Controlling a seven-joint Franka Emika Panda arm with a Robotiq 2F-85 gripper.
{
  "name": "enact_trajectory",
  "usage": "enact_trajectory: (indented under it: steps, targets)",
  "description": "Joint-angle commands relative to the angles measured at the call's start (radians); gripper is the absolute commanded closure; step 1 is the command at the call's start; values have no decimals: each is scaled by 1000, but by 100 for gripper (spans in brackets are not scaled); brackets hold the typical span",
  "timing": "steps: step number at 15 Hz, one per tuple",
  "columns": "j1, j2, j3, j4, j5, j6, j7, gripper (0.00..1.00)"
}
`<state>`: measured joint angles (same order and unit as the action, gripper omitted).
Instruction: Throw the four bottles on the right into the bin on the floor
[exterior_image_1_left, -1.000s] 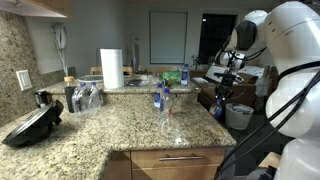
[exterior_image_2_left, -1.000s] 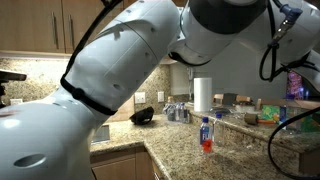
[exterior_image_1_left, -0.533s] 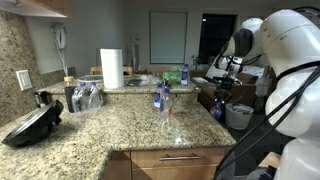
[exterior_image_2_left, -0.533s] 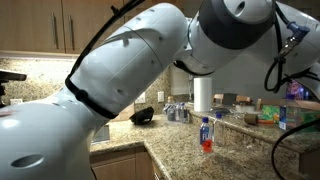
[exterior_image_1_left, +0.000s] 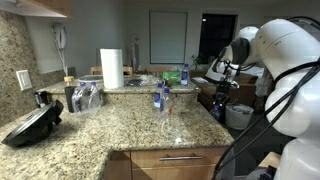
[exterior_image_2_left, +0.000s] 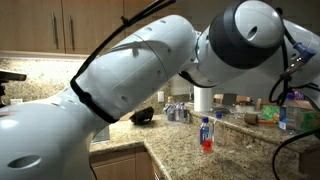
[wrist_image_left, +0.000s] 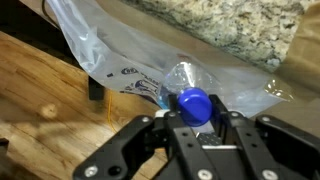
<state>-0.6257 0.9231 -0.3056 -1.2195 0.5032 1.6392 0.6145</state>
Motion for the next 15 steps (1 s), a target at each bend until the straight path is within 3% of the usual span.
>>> enact_trajectory:
  steps: [1, 7, 15]
  targets:
    - [-25, 49, 38, 73, -2, -59, 45, 86]
    - [-12, 62, 58, 86, -15, -87, 19, 86]
    - [22, 78, 18, 71, -28, -46, 59, 87]
